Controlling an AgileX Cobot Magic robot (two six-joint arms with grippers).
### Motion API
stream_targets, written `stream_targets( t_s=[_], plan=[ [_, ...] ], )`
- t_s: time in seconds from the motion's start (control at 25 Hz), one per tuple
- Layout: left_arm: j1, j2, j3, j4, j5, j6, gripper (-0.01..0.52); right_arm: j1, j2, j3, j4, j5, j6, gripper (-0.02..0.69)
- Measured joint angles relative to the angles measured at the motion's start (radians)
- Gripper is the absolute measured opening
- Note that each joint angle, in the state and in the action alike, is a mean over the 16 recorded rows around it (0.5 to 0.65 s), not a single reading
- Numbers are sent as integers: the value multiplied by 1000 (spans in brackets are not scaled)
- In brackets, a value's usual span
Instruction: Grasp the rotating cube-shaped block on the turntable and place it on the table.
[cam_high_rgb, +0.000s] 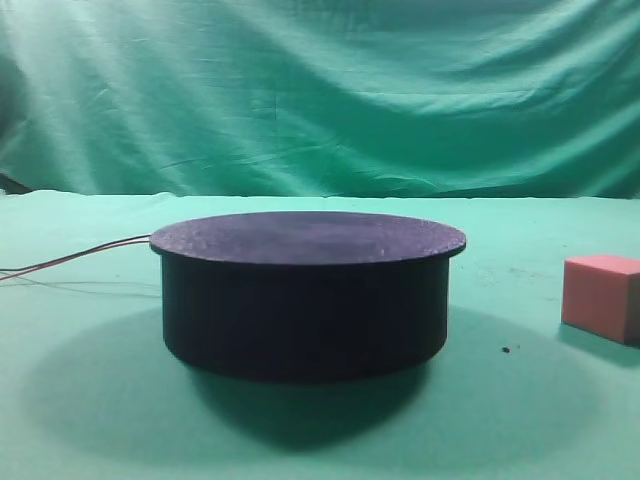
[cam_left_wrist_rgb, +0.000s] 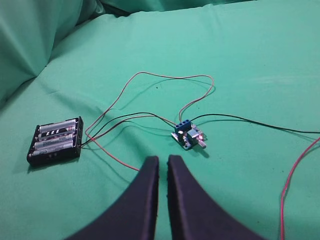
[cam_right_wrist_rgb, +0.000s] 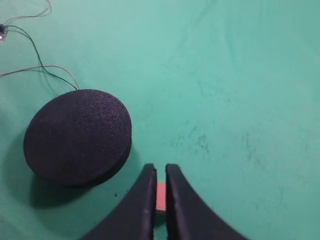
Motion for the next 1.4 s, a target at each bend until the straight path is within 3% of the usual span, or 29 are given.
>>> stream_targets(
  t_s=[0.64,0.92,1.4],
  plan=[
    [0,0,0,0,0,0,0,-337,-525,472,45,-278,-57,50],
    [0,0,0,0,0,0,0,-368,-658,572,44,-281,-60,50],
    [0,0,0,0,0,0,0,-369,-672,578,42,-239,-61,50]
  ],
)
